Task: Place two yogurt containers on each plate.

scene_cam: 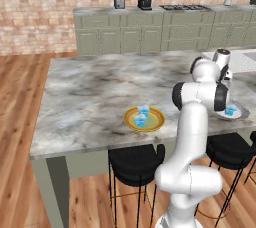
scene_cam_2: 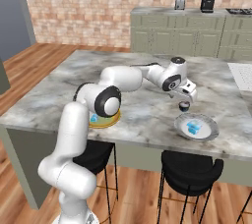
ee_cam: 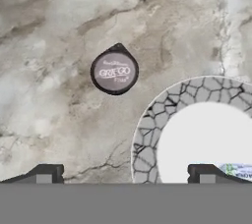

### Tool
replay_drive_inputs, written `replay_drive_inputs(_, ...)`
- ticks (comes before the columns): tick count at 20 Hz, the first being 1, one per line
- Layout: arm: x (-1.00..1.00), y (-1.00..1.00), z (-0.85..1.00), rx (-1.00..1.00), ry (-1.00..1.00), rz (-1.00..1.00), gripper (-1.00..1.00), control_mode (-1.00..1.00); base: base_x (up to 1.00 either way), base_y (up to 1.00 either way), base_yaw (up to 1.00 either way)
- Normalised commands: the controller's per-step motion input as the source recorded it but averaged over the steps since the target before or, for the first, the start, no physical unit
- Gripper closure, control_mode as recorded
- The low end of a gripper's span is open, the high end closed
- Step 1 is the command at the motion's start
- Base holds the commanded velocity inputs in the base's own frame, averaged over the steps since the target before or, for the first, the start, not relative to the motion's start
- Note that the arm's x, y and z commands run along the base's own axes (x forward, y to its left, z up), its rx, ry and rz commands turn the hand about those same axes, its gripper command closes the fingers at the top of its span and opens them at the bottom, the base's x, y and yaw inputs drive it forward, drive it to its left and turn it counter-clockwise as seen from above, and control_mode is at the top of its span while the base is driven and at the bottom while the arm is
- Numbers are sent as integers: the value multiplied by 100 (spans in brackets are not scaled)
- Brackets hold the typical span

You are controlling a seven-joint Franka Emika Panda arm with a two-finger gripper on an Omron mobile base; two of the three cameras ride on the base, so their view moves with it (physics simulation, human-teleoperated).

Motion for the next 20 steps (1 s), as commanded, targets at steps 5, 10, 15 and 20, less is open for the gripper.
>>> replay_drive_inputs(5, 39, 8, -22, 0, -1, -6, -100, -100, 0, 0, 0)
replay_drive_inputs(10, 48, -10, -30, -1, -4, -3, -100, -100, 0, 0, 0)
replay_drive_inputs(15, 23, -9, -1, 0, 0, -2, -100, -100, 0, 0, 0)
replay_drive_inputs(20, 12, -9, 0, 0, 0, -1, -100, -100, 0, 0, 0)
